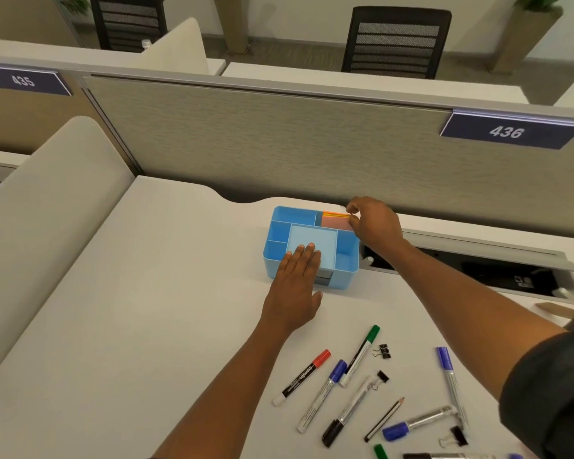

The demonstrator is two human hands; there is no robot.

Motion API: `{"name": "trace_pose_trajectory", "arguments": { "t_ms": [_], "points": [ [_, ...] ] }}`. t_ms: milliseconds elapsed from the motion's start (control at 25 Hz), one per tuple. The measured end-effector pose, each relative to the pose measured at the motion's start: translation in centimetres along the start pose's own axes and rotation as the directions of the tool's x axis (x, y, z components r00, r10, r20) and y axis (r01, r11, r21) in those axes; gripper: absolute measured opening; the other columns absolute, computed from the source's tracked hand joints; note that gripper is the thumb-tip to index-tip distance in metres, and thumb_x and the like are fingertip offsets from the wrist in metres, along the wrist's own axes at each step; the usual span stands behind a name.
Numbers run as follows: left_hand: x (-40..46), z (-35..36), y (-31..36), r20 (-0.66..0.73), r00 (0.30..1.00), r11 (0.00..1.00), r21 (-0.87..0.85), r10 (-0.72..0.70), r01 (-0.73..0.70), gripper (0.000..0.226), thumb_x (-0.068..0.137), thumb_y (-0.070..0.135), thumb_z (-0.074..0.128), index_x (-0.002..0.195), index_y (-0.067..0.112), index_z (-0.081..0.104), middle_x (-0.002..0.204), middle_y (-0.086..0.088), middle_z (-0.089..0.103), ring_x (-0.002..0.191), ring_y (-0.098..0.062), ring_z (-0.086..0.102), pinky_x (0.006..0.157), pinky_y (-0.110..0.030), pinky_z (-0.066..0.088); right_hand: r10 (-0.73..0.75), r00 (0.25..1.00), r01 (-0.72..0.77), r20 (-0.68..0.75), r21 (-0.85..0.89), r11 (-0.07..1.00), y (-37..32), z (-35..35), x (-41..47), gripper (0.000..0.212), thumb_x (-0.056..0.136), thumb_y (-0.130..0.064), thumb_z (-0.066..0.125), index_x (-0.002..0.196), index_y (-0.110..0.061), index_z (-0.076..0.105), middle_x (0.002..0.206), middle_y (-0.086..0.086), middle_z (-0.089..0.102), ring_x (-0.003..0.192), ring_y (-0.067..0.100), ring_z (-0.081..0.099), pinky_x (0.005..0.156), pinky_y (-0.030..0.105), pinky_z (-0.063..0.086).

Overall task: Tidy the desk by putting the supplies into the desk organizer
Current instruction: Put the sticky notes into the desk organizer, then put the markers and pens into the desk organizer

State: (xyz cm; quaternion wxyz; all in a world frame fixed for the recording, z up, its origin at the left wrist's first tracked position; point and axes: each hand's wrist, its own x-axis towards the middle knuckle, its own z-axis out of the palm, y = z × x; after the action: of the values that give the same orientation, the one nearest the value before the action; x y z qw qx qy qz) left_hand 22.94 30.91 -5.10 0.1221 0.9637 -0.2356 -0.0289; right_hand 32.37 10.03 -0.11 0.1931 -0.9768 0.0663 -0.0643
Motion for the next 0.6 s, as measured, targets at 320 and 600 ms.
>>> {"name": "trace_pose_trajectory", "arguments": {
  "t_ms": [320, 600],
  "points": [
    [-0.9, -1.2, 1.4, 0.003, 1.0, 0.996, -0.092, 0.017, -0.017, 0.083, 0.095, 0.039, 0.054, 0.154, 0.024, -0.003, 0.16, 0.008, -0.014, 0.146, -0.011, -0.016, 0.118, -0.03, -0.005, 0.021, 0.998, -0.018, -0.06, 0.05, 0.999, 2.6, -3.7, -4.7, 0.018, 0.09, -0.024, 0.063, 0.108, -0.023, 0.064, 0.111, -0.004, 0.068, 0.097, 0.019, 0.063, 0.082, 0.037, 0.053],
    [-4.5, -1.2, 5.2, -0.028, 0.999, 0.993, -0.11, 0.043, -0.046, 0.07, 0.097, 0.029, 0.053, 0.154, 0.025, 0.013, 0.162, 0.005, 0.007, 0.148, -0.013, 0.008, 0.115, -0.028, 0.012, 0.07, 0.997, -0.064, -0.038, 0.133, 0.989, 6.7, -5.2, -14.0, 0.02, 0.094, -0.023, 0.058, 0.113, -0.019, 0.065, 0.108, 0.0, 0.07, 0.094, 0.018, 0.065, 0.079, 0.027, 0.05]
  ]
}}
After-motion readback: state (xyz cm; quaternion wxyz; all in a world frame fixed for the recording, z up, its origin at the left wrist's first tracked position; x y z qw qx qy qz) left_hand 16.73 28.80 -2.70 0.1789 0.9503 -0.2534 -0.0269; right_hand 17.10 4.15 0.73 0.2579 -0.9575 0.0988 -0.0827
